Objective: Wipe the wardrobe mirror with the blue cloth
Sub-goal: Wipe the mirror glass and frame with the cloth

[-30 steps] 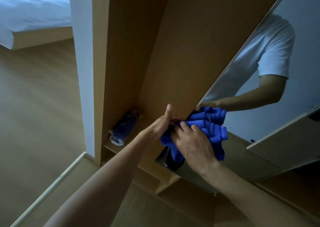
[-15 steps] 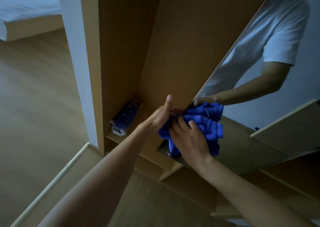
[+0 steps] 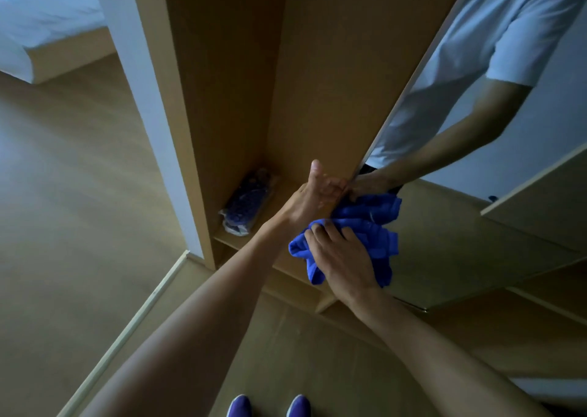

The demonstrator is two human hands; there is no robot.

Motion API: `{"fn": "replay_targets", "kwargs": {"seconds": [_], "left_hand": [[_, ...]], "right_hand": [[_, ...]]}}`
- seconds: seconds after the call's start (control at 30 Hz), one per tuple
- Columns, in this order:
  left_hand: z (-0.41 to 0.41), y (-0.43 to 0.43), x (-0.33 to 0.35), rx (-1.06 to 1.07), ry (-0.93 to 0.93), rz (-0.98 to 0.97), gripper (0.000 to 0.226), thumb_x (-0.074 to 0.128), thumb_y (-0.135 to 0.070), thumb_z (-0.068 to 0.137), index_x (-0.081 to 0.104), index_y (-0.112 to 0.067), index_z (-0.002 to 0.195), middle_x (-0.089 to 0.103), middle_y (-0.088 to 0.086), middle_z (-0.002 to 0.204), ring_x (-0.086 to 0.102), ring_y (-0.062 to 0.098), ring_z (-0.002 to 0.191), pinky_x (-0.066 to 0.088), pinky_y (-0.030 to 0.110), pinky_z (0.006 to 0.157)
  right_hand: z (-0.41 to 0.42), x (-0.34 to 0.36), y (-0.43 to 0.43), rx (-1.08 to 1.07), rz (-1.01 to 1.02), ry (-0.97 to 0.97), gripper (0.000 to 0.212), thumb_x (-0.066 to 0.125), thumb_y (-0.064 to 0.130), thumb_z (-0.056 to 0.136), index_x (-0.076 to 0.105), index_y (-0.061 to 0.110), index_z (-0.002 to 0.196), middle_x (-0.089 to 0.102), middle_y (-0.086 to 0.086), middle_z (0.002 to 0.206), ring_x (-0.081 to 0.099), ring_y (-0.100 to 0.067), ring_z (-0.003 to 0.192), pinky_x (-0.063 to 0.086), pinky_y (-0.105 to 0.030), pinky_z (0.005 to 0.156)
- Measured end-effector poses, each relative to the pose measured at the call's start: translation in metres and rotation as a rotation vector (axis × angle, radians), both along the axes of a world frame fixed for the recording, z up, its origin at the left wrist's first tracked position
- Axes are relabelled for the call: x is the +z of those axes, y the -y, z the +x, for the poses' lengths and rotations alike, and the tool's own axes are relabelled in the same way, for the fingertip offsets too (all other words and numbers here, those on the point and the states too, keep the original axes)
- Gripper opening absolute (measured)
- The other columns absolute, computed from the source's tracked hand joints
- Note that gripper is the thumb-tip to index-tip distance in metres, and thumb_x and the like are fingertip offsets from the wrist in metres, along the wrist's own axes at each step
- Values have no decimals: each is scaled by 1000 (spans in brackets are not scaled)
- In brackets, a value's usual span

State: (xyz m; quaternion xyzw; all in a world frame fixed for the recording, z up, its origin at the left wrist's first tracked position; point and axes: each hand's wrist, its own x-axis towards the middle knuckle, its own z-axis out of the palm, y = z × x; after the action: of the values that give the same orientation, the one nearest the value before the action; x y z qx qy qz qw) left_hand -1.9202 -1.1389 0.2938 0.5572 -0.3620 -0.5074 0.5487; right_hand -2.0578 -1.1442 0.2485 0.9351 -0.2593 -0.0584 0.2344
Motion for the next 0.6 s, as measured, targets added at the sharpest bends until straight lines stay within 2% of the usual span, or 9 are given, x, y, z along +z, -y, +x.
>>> {"fn": "replay_targets", "kwargs": {"seconds": [0.1, 0.23, 0.3, 0.37, 0.5, 0.6], "left_hand": [[0, -4, -4, -2, 32, 19, 70, 3, -58, 107, 69, -36, 101, 70, -14, 109, 64, 5, 109, 42, 30, 111], [0, -10, -12, -25, 142, 46, 70, 2, -55, 107, 69, -33, 108, 65, -16, 116, 52, 4, 120, 27, 22, 107], [0, -9, -15, -41, 151, 53, 71, 3, -56, 107, 70, -32, 109, 64, -20, 112, 54, 2, 117, 28, 22, 107], [1, -8, -19, -38, 128, 61, 73, 6, -60, 107, 73, -31, 107, 69, -17, 111, 60, 0, 113, 34, 25, 110], [2, -4, -29, -19, 103, 52, 68, 16, -63, 106, 74, -28, 101, 75, -6, 107, 68, 11, 108, 47, 34, 109], [0, -2, -37, -20, 129, 9, 72, 30, -73, 94, 74, -18, 106, 75, 1, 106, 68, 18, 107, 49, 47, 107]], "right_hand": [[-6, 26, -5, -22, -38, 145, 52, 75, 26, 78, 58, 16, 125, 61, -3, 126, 52, -23, 121, 42, -37, 93], [-16, 44, -8, 17, -120, 240, 50, 67, 25, 85, 55, 16, 133, 58, -3, 134, 49, -24, 127, 38, -39, 97], [-18, 37, -7, 34, -155, 201, 51, 64, 26, 86, 54, 16, 134, 57, -3, 135, 49, -24, 127, 39, -38, 96], [-17, 22, -5, 28, -154, 162, 51, 62, 27, 85, 54, 15, 134, 57, -3, 135, 49, -23, 127, 39, -36, 94], [-11, -22, -4, 1, -60, 63, 56, 72, 23, 80, 55, 12, 132, 55, -6, 134, 43, -25, 126, 42, -37, 92], [-8, -52, -7, -5, -44, -43, 59, 70, 25, 82, 53, 13, 138, 52, -5, 136, 45, -23, 127, 45, -35, 96]]}}
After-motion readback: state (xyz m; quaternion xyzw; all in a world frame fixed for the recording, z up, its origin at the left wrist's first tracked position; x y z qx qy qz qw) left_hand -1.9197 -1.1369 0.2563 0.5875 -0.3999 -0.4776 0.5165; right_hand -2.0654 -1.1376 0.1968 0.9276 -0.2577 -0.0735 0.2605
